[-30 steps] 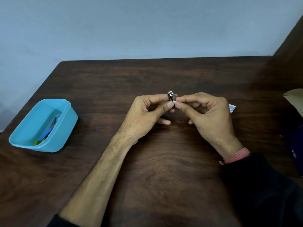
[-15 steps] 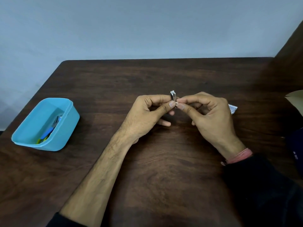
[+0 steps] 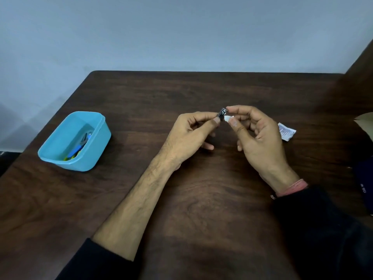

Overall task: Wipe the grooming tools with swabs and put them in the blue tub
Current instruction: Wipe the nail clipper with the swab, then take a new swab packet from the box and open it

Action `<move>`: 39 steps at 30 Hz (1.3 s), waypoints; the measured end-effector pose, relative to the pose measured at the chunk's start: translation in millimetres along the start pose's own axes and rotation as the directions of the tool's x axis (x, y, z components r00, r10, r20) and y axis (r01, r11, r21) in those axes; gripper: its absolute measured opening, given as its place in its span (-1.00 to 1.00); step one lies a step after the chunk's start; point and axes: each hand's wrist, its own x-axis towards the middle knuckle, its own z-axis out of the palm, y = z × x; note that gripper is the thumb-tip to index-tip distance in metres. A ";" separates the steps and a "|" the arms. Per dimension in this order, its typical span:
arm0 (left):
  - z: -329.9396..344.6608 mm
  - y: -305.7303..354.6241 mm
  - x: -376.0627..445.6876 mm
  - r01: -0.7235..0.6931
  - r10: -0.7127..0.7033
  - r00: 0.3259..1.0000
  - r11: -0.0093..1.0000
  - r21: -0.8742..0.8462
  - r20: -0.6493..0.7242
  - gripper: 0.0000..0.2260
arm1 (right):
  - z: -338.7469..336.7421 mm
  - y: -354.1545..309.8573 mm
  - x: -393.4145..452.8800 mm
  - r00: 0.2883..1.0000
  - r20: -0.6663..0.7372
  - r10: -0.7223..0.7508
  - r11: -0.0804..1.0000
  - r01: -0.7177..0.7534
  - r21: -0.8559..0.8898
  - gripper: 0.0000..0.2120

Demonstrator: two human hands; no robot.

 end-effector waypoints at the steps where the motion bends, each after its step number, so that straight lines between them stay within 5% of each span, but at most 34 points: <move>1: 1.1 -1.3 -1.3 -0.009 0.009 1.000 1.000 0.014 -0.015 -0.81 | 1.9 -0.6 -1.7 1.000 -0.005 -0.003 1.000 0.003 0.016 -0.81; 6: 7.6 -2.9 -32.3 -0.050 0.058 0.991 0.997 0.067 -0.122 -0.80 | 6.2 -13.2 -16.8 0.999 0.038 0.030 0.998 -0.032 0.050 -0.81; 10: -12.5 9.0 -85.0 -0.073 0.129 0.930 0.982 0.171 -0.344 -0.82 | 33.2 -34.8 -28.4 0.996 0.086 0.013 0.995 -0.021 0.102 -0.80; 16: -80.7 27.2 -146.2 -0.016 0.236 0.721 0.946 0.324 -0.652 -0.92 | 107.1 -78.2 -40.5 0.983 0.175 -0.045 0.978 0.007 0.207 -0.84; 21: -157.1 52.5 -168.6 0.298 0.353 0.531 0.774 0.559 -0.771 -0.92 | 154.0 -103.5 -39.4 0.971 0.231 -0.064 0.963 -0.001 0.270 -0.85; 29: -201.3 57.2 -136.6 0.642 0.026 0.616 0.562 0.521 -0.787 -0.93 | 194.3 -91.3 -45.3 0.949 0.282 0.139 0.932 -0.222 0.287 -0.92; 39: -208.9 41.6 -97.3 0.757 -0.138 0.644 0.255 0.602 -0.752 -0.61 | 195.9 -69.4 -62.3 0.919 0.313 0.239 0.904 -0.328 0.274 -0.91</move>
